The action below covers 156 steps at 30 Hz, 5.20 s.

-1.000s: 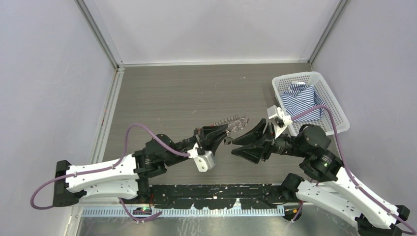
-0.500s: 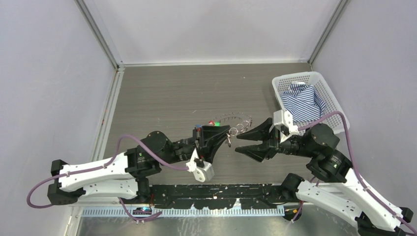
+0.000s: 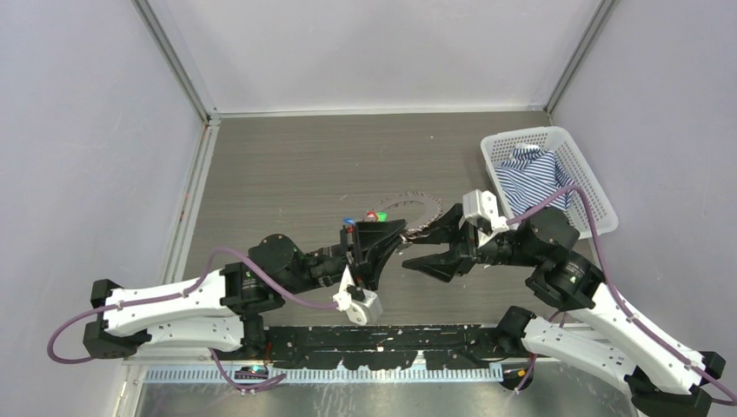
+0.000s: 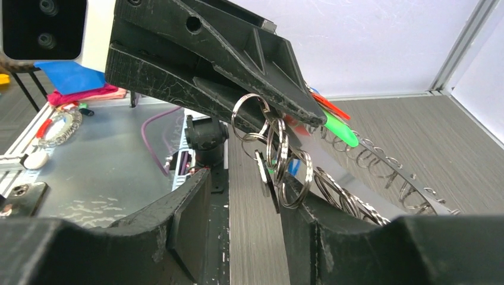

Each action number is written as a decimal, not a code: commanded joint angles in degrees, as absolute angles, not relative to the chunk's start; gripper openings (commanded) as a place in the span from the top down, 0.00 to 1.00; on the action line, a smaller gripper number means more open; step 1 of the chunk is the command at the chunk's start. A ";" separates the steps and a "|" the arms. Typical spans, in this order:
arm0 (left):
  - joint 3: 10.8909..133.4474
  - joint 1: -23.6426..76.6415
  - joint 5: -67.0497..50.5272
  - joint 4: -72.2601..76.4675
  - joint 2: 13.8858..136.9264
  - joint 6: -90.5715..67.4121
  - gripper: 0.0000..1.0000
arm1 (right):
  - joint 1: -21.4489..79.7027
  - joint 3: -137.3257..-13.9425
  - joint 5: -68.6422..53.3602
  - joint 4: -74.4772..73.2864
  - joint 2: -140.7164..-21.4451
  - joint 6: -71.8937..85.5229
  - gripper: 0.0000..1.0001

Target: Remove the keys from the keyring

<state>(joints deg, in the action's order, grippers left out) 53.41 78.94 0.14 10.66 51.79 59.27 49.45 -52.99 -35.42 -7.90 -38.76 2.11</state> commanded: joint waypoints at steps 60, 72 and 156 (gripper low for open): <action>52.48 79.79 5.27 20.29 53.16 55.37 1.00 | 49.61 -36.70 -26.73 25.31 -32.60 29.31 0.63; 52.25 79.81 5.87 20.97 53.52 55.49 1.00 | 49.61 -36.78 -25.40 22.65 -31.53 29.64 0.77; 43.59 79.53 16.53 35.66 58.73 56.55 1.00 | 49.59 -31.55 -11.62 25.42 -22.78 38.29 0.99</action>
